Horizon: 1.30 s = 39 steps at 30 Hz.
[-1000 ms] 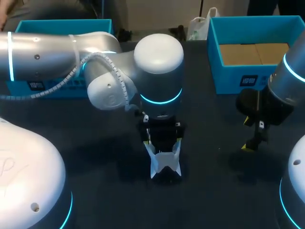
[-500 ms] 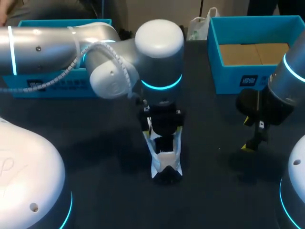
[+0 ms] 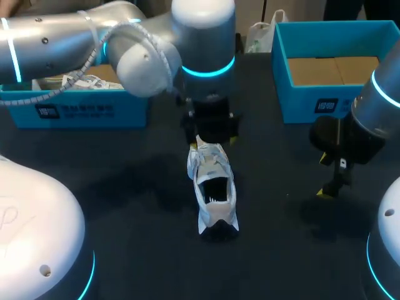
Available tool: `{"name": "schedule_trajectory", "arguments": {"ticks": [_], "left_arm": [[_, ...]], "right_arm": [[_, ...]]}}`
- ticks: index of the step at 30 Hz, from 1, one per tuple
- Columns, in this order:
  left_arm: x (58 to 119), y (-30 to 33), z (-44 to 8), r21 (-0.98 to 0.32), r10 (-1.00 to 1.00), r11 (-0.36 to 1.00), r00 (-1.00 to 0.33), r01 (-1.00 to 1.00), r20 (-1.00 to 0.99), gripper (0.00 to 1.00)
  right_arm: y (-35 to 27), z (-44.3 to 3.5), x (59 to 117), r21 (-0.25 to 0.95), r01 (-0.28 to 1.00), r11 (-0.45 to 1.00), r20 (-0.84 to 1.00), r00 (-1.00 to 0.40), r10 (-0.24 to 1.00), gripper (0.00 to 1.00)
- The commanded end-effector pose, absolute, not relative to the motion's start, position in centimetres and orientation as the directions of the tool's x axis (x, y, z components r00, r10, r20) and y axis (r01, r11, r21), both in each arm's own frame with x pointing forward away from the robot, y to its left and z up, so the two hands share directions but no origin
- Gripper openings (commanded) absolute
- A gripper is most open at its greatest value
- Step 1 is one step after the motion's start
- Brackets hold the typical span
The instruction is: Take the shoe out of the shoebox, open the shoe tongue, remove and reinsert the insole, then place the shoe into the shoebox
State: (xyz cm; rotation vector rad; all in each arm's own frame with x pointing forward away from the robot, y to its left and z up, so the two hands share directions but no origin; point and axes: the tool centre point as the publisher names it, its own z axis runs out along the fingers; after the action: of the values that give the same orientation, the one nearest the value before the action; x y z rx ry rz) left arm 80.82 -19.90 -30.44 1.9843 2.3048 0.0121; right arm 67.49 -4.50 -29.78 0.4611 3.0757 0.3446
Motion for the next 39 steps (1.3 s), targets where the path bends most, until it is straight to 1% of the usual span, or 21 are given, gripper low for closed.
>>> {"name": "schedule_trajectory", "arguments": {"ticks": [1, 2, 3, 6, 7, 9, 12, 20, 21, 32, 34, 39], "left_arm": [[80.4, -18.9, -28.4, 0.084, 0.987, 0.149, -0.144, 0.985, -0.066, 0.45], [80.3, -18.8, -27.8, 0.073, 0.989, 0.141, -0.137, 0.987, -0.063, 0.35], [80.3, -18.7, -27.4, 0.073, 0.989, 0.142, -0.138, 0.987, -0.063, 0.33], [80.3, -18.5, -26.4, 0.045, 0.989, 0.141, -0.138, 0.989, -0.060, 0.38], [80.3, -18.4, -26.2, 0.044, 0.988, 0.143, -0.140, 0.989, -0.058, 0.39], [80.2, -18.3, -25.9, 0.015, 0.989, 0.139, -0.138, 0.990, -0.061, 0.39], [79.9, -18.1, -25.4, -0.007, 0.989, 0.134, -0.134, 0.991, -0.067, 0.35], [78.4, -18.2, -25.4, -0.009, 0.992, 0.108, -0.108, 0.994, -0.058, 0.34], [77.8, -18.5, -25.6, -0.032, 0.993, 0.094, -0.096, 0.995, -0.061, 0.34], [74.1, -18.4, -27.5, -0.052, 0.996, 0.058, -0.062, 0.997, -0.065, 0.33], [73.8, -18.5, -28.2, -0.071, 0.996, 0.048, -0.053, 0.996, -0.067, 0.33], [72.2, -19.2, -31.1, -0.111, 0.997, 0.037, -0.044, 0.993, -0.065, 0.27]], "right_arm": [[-4.5, -29.8, 67.4, 0.217, 0.288, 0.933, 0.018, -0.956, 0.291, 1.00], [-4.5, -29.8, 67.4, 0.217, 0.288, 0.933, 0.018, -0.956, 0.291, 1.00], [-4.5, -29.8, 67.4, 0.217, 0.288, 0.933, 0.018, -0.956, 0.291, 1.00], [-4.5, -29.8, 67.4, 0.217, 0.288, 0.933, 0.018, -0.956, 0.291, 1.00], [-4.5, -29.8, 67.4, 0.217, 0.288, 0.933, 0.018, -0.956, 0.291, 1.00], [-4.5, -29.8, 67.4, 0.217, 0.288, 0.933, 0.018, -0.956, 0.291, 1.00], [-4.5, -29.8, 67.4, 0.217, 0.288, 0.933, 0.018, -0.956, 0.291, 1.00], [-4.5, -29.8, 67.4, 0.217, 0.288, 0.933, 0.018, -0.956, 0.291, 1.00], [-4.5, -29.8, 67.4, 0.217, 0.288, 0.933, 0.018, -0.956, 0.291, 1.00], [-4.5, -29.8, 67.4, 0.217, 0.288, 0.933, 0.018, -0.956, 0.291, 1.00], [-4.5, -29.8, 67.4, 0.217, 0.288, 0.933, 0.018, -0.956, 0.291, 1.00], [-4.5, -29.8, 67.4, 0.217, 0.288, 0.933, 0.018, -0.956, 0.291, 1.00]]}}
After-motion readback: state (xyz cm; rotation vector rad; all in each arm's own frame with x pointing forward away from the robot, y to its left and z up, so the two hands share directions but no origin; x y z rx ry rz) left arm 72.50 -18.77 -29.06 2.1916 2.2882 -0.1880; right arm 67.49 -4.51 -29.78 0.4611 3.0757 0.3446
